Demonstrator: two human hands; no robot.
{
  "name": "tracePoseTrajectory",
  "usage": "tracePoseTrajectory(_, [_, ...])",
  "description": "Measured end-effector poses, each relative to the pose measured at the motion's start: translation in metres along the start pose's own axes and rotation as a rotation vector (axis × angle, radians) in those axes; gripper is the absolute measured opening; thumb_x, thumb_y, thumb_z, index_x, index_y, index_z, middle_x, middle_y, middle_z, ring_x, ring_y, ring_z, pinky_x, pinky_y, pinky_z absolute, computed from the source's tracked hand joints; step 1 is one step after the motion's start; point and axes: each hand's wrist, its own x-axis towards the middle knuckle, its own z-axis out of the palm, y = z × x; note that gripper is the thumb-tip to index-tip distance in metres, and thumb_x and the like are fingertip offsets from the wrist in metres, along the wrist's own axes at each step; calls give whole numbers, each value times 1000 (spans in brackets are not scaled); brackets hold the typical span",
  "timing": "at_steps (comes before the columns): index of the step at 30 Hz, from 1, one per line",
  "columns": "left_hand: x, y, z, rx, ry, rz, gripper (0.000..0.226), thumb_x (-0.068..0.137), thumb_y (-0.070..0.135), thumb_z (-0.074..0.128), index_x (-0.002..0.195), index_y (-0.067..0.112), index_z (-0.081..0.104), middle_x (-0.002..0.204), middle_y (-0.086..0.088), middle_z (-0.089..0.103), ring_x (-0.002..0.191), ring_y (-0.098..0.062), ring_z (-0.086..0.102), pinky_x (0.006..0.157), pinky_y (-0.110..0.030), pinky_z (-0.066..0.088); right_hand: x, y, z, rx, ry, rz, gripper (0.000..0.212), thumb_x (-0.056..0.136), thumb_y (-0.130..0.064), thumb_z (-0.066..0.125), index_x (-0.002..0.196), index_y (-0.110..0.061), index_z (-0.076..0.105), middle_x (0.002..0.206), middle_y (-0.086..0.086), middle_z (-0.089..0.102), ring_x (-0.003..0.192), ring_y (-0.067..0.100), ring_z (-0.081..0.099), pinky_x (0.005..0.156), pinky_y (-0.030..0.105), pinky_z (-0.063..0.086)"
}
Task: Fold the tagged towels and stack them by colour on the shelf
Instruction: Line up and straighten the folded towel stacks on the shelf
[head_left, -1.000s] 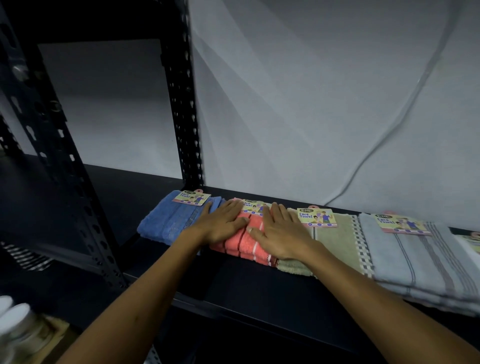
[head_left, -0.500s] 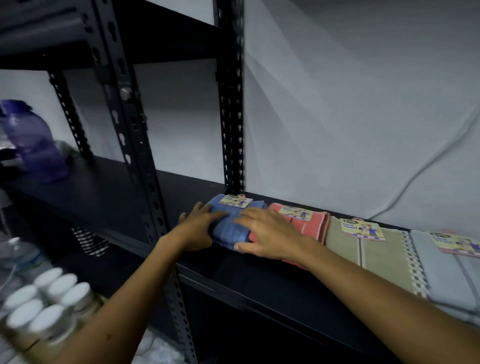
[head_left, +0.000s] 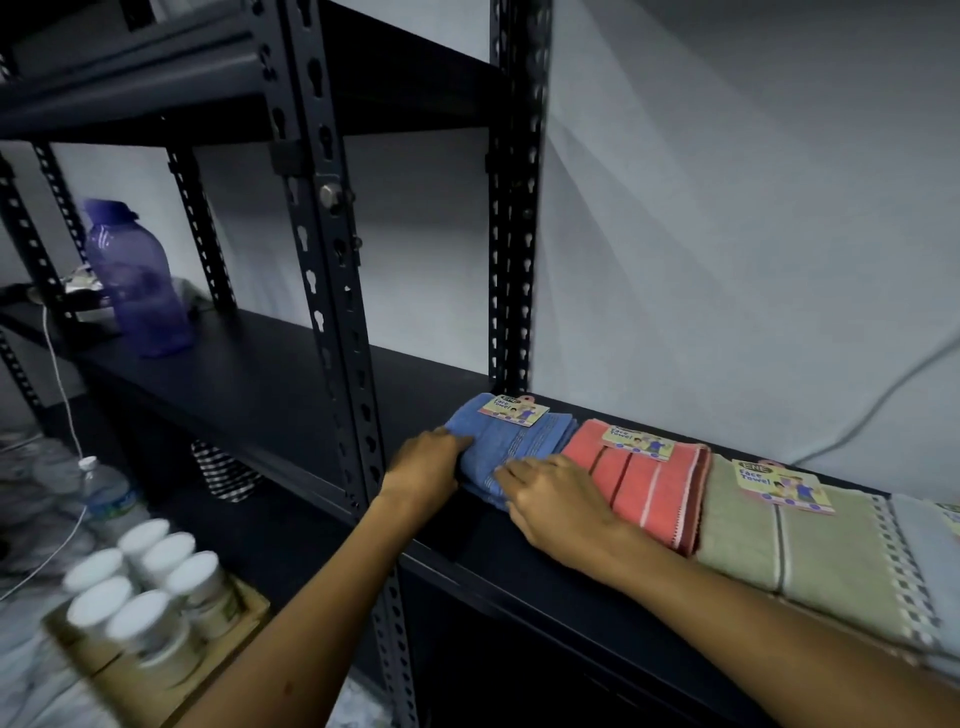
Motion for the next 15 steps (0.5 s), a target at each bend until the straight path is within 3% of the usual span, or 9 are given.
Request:
tracePoseTrajectory(3, [4, -5, 1, 20, -159, -33, 68, 91, 17, 54, 153, 22, 26, 154, -12, 31, 139, -32, 35, 108, -47, 39, 1, 2, -6, 56, -36, -12, 37, 85, -33, 64, 115, -12, 67, 108, 3, 70, 95, 22, 67, 81, 37, 52])
tracePoseTrajectory(5, [4, -2, -7, -14, -173, -36, 62, 90, 13, 49, 149, 18, 31, 152, -11, 34, 141, -30, 30, 111, -51, 32, 1, 9, -18, 295, -48, 62, 41, 95, -41, 52, 126, -16, 63, 122, -1, 67, 109, 18, 62, 95, 37, 47])
tracePoseTrajectory(7, [6, 2, -15, -102, 9, 7, 43, 87, 8, 44, 128, 15, 52, 131, -8, 52, 131, -29, 41, 106, -49, 33, 0, 21, -30, 478, 30, 193, 37, 98, -38, 50, 122, -16, 67, 122, 0, 68, 111, 19, 61, 96, 37, 46])
tracePoseTrajectory(8, [8, 5, -17, -157, 136, 35, 37, 87, 8, 44, 120, 14, 58, 123, -7, 57, 126, -29, 45, 104, -48, 34, 0, 29, -35, 456, 66, 233, 35, 98, -36, 49, 118, -14, 68, 120, 2, 69, 109, 20, 60, 96, 38, 45])
tracePoseTrajectory(10, [15, 12, -17, -243, 235, 108, 38, 94, 20, 44, 130, 20, 57, 137, -5, 54, 136, -27, 40, 110, -52, 29, -1, 49, -41, 279, -4, 329, 39, 99, -41, 45, 127, -18, 62, 128, 3, 63, 117, 23, 53, 102, 40, 37])
tracePoseTrajectory(13, [26, 23, -8, -166, -57, 118, 55, 94, 66, 38, 146, 51, 30, 163, 1, 15, 151, -28, 4, 112, -69, 2, -10, 66, -37, 130, -397, 570, 70, 92, -71, 31, 152, -36, 25, 160, 6, 22, 147, 36, 14, 112, 65, 10])
tracePoseTrajectory(15, [28, 25, 0, -110, -249, 34, 61, 87, 81, 29, 143, 65, 14, 165, 5, -7, 150, -30, -11, 108, -74, -5, -15, 68, -29, 226, -543, 653, 81, 86, -82, 21, 154, -41, 6, 165, 5, -3, 149, 40, -8, 110, 71, -4])
